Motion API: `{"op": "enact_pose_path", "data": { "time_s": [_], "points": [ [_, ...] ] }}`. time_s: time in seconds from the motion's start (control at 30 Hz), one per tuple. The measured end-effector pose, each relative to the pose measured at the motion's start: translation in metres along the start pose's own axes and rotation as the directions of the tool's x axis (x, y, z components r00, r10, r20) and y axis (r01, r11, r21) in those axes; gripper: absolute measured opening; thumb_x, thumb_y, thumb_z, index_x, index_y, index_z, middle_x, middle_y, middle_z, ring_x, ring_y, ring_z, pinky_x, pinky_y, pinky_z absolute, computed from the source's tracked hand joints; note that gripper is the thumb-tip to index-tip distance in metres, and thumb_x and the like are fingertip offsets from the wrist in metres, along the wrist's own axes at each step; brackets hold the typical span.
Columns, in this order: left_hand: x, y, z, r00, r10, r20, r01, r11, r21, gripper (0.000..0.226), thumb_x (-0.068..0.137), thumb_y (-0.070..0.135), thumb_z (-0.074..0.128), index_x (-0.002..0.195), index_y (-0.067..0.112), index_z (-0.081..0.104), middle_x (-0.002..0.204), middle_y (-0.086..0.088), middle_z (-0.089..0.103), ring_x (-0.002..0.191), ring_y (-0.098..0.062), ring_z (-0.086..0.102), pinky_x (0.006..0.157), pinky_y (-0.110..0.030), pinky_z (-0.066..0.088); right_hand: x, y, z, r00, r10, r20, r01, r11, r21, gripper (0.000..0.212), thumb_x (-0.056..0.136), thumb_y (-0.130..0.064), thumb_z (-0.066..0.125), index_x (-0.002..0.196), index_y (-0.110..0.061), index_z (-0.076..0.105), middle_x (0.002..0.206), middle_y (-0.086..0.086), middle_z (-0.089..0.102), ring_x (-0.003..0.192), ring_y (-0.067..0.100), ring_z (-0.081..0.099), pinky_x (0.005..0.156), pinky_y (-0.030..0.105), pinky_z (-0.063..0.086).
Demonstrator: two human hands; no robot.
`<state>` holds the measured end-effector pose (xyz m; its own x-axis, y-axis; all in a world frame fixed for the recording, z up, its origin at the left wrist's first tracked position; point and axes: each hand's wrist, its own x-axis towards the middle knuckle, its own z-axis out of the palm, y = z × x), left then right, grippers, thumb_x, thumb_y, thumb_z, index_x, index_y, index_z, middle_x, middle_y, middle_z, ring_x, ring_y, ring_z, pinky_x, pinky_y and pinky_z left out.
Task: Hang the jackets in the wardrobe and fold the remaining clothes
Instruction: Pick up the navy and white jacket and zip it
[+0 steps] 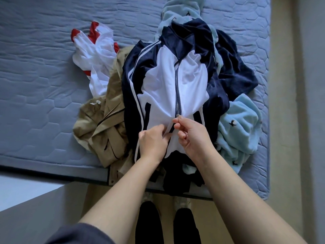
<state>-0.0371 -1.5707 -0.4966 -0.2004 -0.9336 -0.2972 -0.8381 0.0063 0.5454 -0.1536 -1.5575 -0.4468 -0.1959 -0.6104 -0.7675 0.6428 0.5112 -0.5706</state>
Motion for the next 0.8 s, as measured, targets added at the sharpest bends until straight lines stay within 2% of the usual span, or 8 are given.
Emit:
{"op": "enact_pose_path", "data": {
  "time_s": [0.1, 0.3, 0.47, 0.53, 0.6, 0.7, 0.73, 0.8],
  "points": [
    [-0.007, -0.009, 0.005, 0.999, 0.006, 0.038, -0.008, 0.999, 0.032, 0.029, 0.090, 0.030, 0.059, 0.067, 0.019, 0.044, 0.059, 0.006, 0.045, 0.069, -0.026, 0.051, 0.088, -0.034, 0.033, 0.004, 0.003, -0.002, 1.000, -0.009, -0.021, 0.008, 1.000, -0.026, 0.021, 0.095, -0.015, 0.056, 0.080, -0.006, 0.067, 0.055, -0.005, 0.060, 0.037, 0.002, 0.038, 0.034, 0.010, 0.030],
    [-0.030, -0.040, 0.017, 0.977, -0.109, 0.185, 0.073, 0.979, 0.188, 0.032, 0.091, 0.033, 0.056, 0.066, 0.024, 0.039, 0.064, 0.007, 0.048, 0.078, -0.024, 0.057, 0.094, -0.037, 0.034, 0.006, -0.006, 0.006, 0.997, -0.070, -0.006, 0.070, 0.997, -0.037, 0.020, 0.095, -0.016, 0.057, 0.080, -0.009, 0.067, 0.056, -0.007, 0.061, 0.038, 0.002, 0.039, 0.036, 0.011, 0.030],
    [-0.042, -0.059, 0.020, 0.946, -0.209, 0.246, 0.140, 0.953, 0.268, 0.038, 0.091, 0.036, 0.056, 0.064, 0.025, 0.034, 0.066, 0.007, 0.047, 0.084, -0.024, 0.059, 0.089, -0.036, 0.033, 0.005, -0.013, 0.007, 0.993, -0.112, 0.032, 0.113, 0.992, -0.057, 0.021, 0.096, -0.017, 0.056, 0.079, -0.008, 0.067, 0.056, -0.006, 0.060, 0.037, 0.003, 0.039, 0.036, 0.012, 0.029],
    [-0.038, -0.051, 0.015, 0.945, -0.208, 0.253, 0.149, 0.961, 0.232, 0.034, 0.089, 0.037, 0.058, 0.065, 0.025, 0.037, 0.067, 0.008, 0.048, 0.084, -0.024, 0.059, 0.086, -0.035, 0.033, 0.003, -0.013, 0.006, 0.990, -0.125, 0.058, 0.128, 0.990, -0.055, 0.022, 0.096, -0.018, 0.057, 0.079, -0.008, 0.068, 0.056, -0.006, 0.060, 0.037, 0.004, 0.039, 0.036, 0.012, 0.028],
    [-0.030, -0.038, 0.009, 0.970, -0.149, 0.192, 0.130, 0.986, 0.106, 0.020, 0.085, 0.041, 0.061, 0.077, 0.027, 0.049, 0.076, 0.010, 0.055, 0.085, -0.017, 0.059, 0.086, -0.033, 0.036, 0.002, -0.014, 0.003, 0.987, -0.139, 0.084, 0.144, 0.987, -0.065, 0.023, 0.096, -0.018, 0.056, 0.078, -0.009, 0.068, 0.057, -0.005, 0.060, 0.037, 0.004, 0.039, 0.035, 0.012, 0.028],
    [-0.012, -0.014, -0.001, 0.998, -0.034, 0.050, 0.039, 0.993, -0.110, 0.028, 0.081, 0.046, 0.066, 0.099, 0.026, 0.057, 0.091, 0.013, 0.060, 0.085, -0.009, 0.057, 0.086, -0.032, 0.039, 0.000, -0.017, 0.002, 0.984, -0.149, 0.100, 0.157, 0.985, -0.078, 0.024, 0.096, -0.016, 0.056, 0.077, -0.009, 0.068, 0.057, -0.003, 0.060, 0.037, 0.004, 0.039, 0.034, 0.013, 0.027],
    [-0.006, -0.006, -0.003, 1.000, 0.013, 0.004, -0.013, 0.988, -0.151, 0.026, 0.082, 0.044, 0.066, 0.097, 0.025, 0.058, 0.089, 0.012, 0.061, 0.083, -0.010, 0.058, 0.084, -0.032, 0.040, -0.001, -0.018, 0.002, 0.984, -0.150, 0.099, 0.158, 0.984, -0.079, 0.024, 0.096, -0.016, 0.056, 0.077, -0.008, 0.068, 0.056, -0.003, 0.060, 0.036, 0.004, 0.038, 0.034, 0.013, 0.026],
    [0.004, 0.005, -0.006, 0.997, 0.072, -0.032, -0.077, 0.983, -0.166, 0.021, 0.086, 0.038, 0.065, 0.081, 0.019, 0.057, 0.074, 0.006, 0.059, 0.073, -0.018, 0.057, 0.077, -0.035, 0.043, -0.001, -0.020, 0.002, 0.984, -0.152, 0.096, 0.160, 0.984, -0.082, 0.024, 0.096, -0.016, 0.056, 0.077, -0.008, 0.067, 0.056, -0.003, 0.060, 0.035, 0.004, 0.038, 0.033, 0.013, 0.025]
  ]
}}
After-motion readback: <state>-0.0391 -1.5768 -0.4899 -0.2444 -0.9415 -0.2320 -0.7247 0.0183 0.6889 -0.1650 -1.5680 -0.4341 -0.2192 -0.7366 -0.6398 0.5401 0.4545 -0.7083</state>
